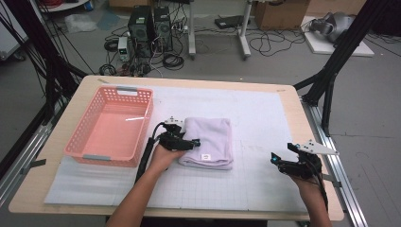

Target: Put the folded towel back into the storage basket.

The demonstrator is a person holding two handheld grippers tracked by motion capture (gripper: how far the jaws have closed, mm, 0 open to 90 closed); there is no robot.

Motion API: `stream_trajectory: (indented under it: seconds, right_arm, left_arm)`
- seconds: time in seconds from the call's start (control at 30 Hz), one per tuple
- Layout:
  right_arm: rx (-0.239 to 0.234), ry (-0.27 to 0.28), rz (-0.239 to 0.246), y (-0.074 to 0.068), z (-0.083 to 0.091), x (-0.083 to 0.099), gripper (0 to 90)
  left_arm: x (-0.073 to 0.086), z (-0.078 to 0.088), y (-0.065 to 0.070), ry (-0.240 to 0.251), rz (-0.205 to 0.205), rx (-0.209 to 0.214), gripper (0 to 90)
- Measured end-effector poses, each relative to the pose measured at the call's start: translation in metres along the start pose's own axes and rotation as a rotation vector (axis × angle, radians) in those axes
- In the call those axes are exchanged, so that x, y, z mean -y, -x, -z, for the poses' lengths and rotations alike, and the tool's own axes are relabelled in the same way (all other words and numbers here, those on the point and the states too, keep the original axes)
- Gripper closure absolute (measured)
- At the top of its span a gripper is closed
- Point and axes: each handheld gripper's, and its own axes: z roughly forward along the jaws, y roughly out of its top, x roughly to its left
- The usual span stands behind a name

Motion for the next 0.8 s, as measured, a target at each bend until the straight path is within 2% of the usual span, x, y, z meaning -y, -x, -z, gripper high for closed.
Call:
stream_trajectory:
  seconds: [0.07,0.13,0.23,0.33,0.37,0.53,0.57,0.6,0.63,0.8]
  right_arm:
    - [-0.001,-0.003,-0.002,-0.001,0.000,0.000,19.6]
    - [-0.002,-0.002,0.002,-0.001,0.000,-0.001,19.7]
    - [-0.003,-0.001,0.001,-0.001,0.000,-0.001,19.7]
    - [-0.004,0.003,0.002,0.000,0.000,-0.001,19.6]
    - [-0.003,0.001,0.000,0.000,0.000,-0.001,19.6]
    - [-0.004,0.003,0.003,0.000,0.000,-0.001,19.6]
    - [-0.004,0.002,-0.002,0.000,0.000,-0.001,19.6]
    - [-0.004,0.002,-0.002,0.000,0.000,-0.001,19.6]
    - [-0.003,0.000,-0.005,0.000,0.000,-0.001,19.6]
    - [-0.004,0.001,-0.004,-0.001,-0.001,-0.001,19.6]
  left_arm:
    - [0.001,-0.001,0.002,-0.005,-0.033,0.009,47.1]
    - [0.001,0.000,0.003,0.003,-0.039,0.028,58.6]
    - [0.001,0.002,0.000,0.020,-0.019,0.060,65.9]
    - [0.000,0.008,-0.001,0.069,-0.038,0.109,68.5]
    - [-0.001,0.011,0.000,0.092,-0.055,0.121,68.8]
    - [-0.006,0.026,0.010,0.209,-0.209,0.179,69.1]
    - [-0.006,0.026,0.010,0.209,-0.209,0.179,69.1]
    - [-0.007,0.032,0.013,0.242,-0.250,0.189,69.1]
    - [-0.008,0.035,0.014,0.257,-0.273,0.194,69.1]
    - [-0.011,0.050,0.019,0.306,-0.344,0.219,69.1]
